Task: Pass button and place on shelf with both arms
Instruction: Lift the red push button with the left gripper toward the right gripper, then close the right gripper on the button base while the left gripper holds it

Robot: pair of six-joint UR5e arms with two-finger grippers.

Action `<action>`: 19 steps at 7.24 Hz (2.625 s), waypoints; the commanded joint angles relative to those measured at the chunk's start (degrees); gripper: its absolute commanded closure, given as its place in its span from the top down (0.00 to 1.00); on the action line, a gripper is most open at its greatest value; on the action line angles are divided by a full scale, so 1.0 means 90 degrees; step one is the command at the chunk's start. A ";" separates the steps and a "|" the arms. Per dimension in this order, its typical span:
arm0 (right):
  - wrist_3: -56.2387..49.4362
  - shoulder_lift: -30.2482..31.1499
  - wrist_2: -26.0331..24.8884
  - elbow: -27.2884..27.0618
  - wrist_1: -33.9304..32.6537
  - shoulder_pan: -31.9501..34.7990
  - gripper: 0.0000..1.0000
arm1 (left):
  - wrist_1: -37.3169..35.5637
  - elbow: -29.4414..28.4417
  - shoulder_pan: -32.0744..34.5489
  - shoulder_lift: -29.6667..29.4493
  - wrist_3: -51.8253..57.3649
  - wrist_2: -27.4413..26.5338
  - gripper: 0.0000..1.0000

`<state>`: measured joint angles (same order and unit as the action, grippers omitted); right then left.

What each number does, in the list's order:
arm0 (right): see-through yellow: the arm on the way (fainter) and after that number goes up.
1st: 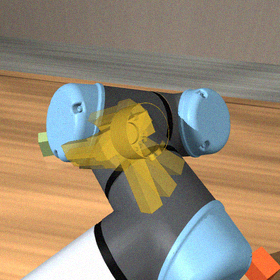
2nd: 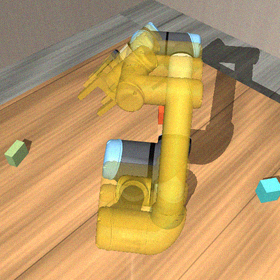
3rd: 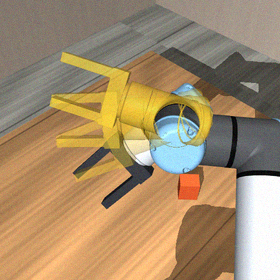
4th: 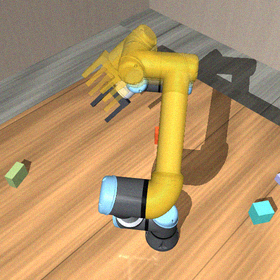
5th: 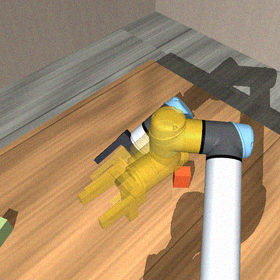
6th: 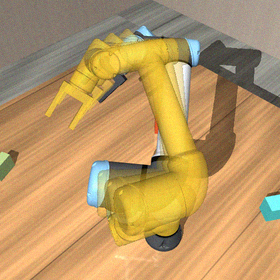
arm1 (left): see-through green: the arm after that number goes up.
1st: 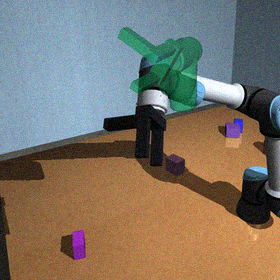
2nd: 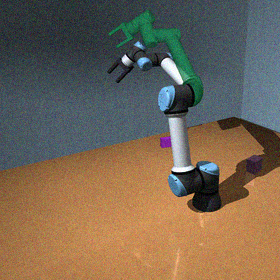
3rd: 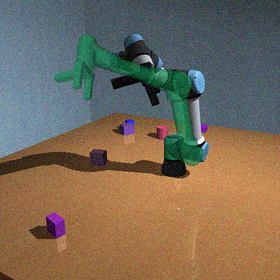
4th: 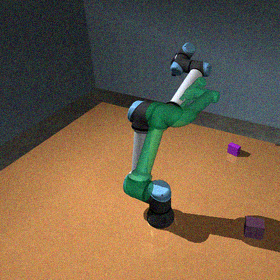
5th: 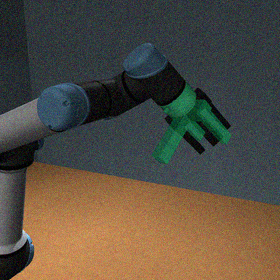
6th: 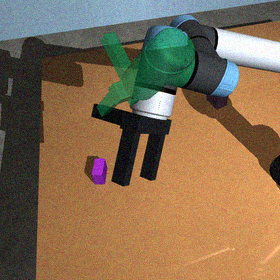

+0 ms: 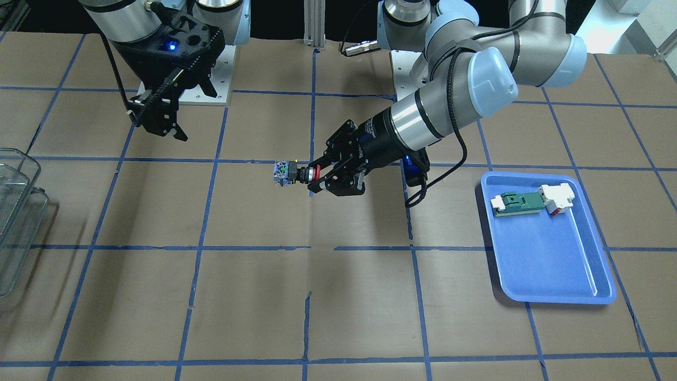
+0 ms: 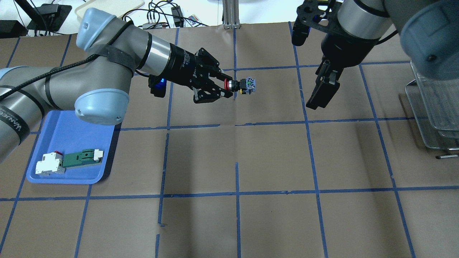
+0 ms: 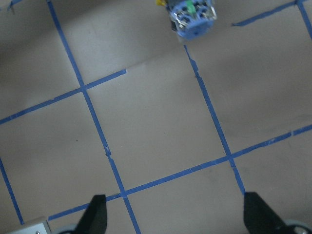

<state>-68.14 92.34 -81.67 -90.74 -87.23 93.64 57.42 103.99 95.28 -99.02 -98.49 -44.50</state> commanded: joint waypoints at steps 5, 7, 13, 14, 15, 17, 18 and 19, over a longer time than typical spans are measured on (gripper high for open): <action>-0.1766 -0.0632 -0.0291 0.0043 -0.0718 0.0317 1.00 | -0.0921 0.0057 0.0917 -0.0033 -0.1556 -0.0017 0.00; -0.1521 -0.0368 -0.0242 -0.0142 -0.0631 0.0337 1.00 | -0.0989 0.0057 0.1034 -0.0033 -0.1566 -0.0027 0.00; -0.1317 -0.0133 0.0002 -0.0582 -0.1079 0.0337 1.00 | -0.1058 0.0067 0.1084 0.0016 -0.1752 -0.0027 0.00; -0.1267 -0.0142 0.0012 -0.0582 -0.1079 0.0337 1.00 | -0.1058 0.0067 0.1084 0.0026 -0.1752 -0.0027 0.00; -0.1267 -0.0152 0.0002 -0.0582 -0.1079 0.0337 0.97 | -0.1058 0.0067 0.1084 0.0074 -0.1752 -0.0027 0.00; -0.1267 -0.0181 -0.0008 -0.0562 -0.1089 0.0337 0.37 | -0.1077 0.0067 0.1084 0.0075 -0.1742 -0.0027 0.00; -0.1334 -0.0152 -0.0008 -0.0504 -0.1070 0.0337 0.04 | -0.1106 0.0077 0.1084 0.0036 -0.1742 -0.0027 0.00; -0.1383 -0.0152 -0.0008 -0.0494 -0.1070 0.0337 0.00 | -0.1116 0.0077 0.1084 0.0055 -0.1752 -0.0027 0.00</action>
<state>-80.06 90.89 -81.73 -95.45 -96.91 96.68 47.55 104.65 105.03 -98.53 -114.20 -44.74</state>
